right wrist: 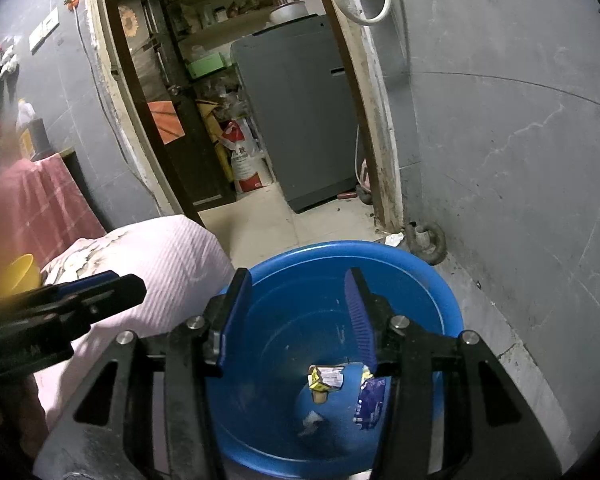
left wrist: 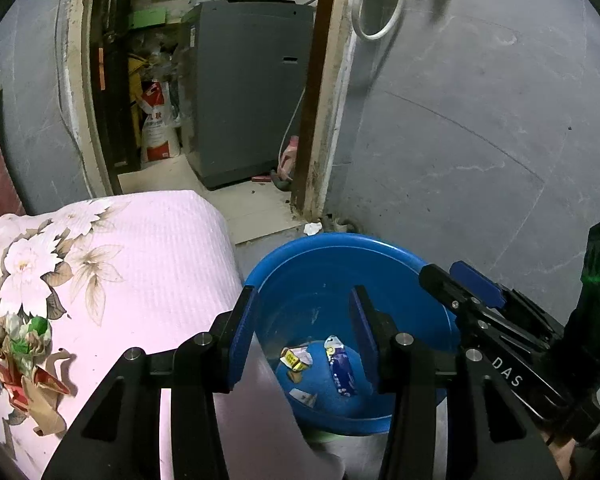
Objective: Collect trash
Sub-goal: 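Open the left tool to drop the box into the basin while the right tool releases the packet, then move both open tools back over the trash pile on the table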
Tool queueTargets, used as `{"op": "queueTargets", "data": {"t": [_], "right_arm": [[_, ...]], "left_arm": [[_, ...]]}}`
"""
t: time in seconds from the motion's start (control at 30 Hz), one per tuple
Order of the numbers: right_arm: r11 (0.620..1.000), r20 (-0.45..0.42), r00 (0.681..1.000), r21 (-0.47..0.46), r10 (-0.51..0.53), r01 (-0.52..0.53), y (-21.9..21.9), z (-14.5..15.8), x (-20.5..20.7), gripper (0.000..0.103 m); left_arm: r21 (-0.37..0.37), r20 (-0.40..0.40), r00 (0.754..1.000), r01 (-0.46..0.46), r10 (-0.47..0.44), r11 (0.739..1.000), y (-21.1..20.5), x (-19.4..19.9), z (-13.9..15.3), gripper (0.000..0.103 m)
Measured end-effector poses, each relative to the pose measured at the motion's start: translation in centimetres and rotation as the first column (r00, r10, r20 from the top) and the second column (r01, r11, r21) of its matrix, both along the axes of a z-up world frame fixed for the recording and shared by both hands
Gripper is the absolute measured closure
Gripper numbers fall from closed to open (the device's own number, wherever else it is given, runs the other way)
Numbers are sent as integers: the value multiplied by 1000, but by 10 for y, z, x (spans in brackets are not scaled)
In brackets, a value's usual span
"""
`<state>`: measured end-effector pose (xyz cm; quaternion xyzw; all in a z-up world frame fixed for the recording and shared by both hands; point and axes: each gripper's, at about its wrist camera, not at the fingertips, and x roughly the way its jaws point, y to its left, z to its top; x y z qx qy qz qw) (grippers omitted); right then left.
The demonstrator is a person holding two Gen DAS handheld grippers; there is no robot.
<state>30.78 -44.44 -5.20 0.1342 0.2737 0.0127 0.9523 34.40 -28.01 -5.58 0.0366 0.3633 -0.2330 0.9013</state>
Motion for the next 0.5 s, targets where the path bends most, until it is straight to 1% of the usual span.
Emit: {"op": "queueTargets", "data": {"t": [0.27, 0.5], "right_arm": [[1000, 7, 1000, -7, 1, -1, 2, 5, -1, 47], [1000, 32, 999, -21, 6, -6, 9, 25, -11, 47]], "left_arm": [[-10, 10, 1000, -5, 5, 1000, 2, -2, 6, 62], [-38, 37, 999, -21, 23, 999, 13, -14, 26, 62]]}}
